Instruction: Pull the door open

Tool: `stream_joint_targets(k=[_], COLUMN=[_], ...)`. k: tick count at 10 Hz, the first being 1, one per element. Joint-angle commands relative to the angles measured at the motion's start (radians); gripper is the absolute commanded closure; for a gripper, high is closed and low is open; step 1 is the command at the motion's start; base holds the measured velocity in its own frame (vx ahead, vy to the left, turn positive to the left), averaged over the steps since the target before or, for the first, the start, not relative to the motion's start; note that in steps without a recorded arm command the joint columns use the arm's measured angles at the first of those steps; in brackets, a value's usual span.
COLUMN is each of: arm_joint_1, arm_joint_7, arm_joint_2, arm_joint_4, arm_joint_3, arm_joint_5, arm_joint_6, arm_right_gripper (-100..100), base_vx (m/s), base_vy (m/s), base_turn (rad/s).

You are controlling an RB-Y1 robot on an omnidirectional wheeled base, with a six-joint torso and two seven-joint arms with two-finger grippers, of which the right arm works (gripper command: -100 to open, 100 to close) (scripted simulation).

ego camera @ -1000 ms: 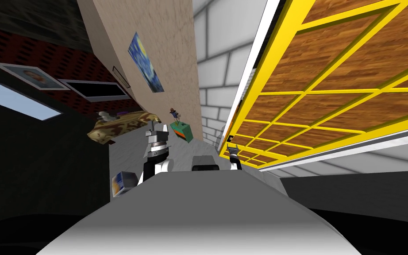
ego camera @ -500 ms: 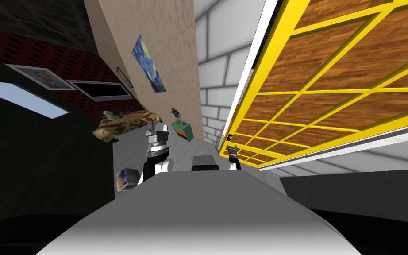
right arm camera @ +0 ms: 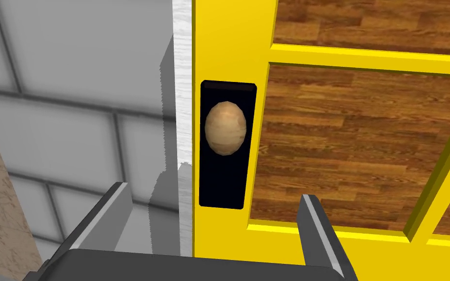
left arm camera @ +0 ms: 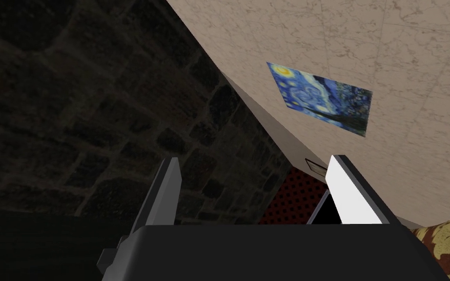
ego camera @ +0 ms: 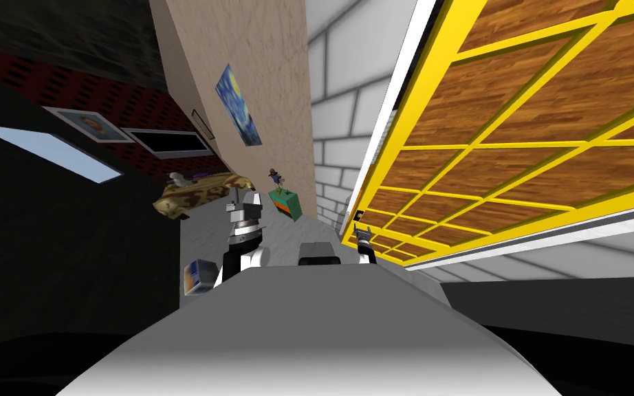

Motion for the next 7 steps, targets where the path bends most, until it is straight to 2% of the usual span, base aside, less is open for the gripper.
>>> stream_joint_targets(k=[1, 2, 3, 5, 6, 7], arm_joint_1=[0.009, 0.016, 0.019, 0.034, 0.038, 0.027], arm_joint_7=[-0.026, -0.045, -0.055, -0.098, -0.109, -0.103], arm_joint_2=[-0.023, -0.039, -0.047, -0.083, -0.092, -0.083], arm_joint_4=[0.004, 0.012, 0.015, 0.032, 0.037, 0.048], arm_joint_3=[-0.005, -0.008, -0.010, -0.016, -0.017, -0.014], arm_joint_5=[-0.006, -0.010, -0.012, -0.020, -0.022, -0.019], arm_joint_6=[-0.006, -0.012, -0.015, -0.029, -0.032, -0.035], arm_right_gripper=[-100, -100, -100, -100, -100, -100], base_vx=[0.188, 0.231, 0.189, 0.186, 0.210, 0.086], base_vy=[-0.027, -0.024, -0.016, -0.019, -0.017, -0.009], base_turn=[0.095, 0.104, 0.077, 0.096, 0.090, 0.016])
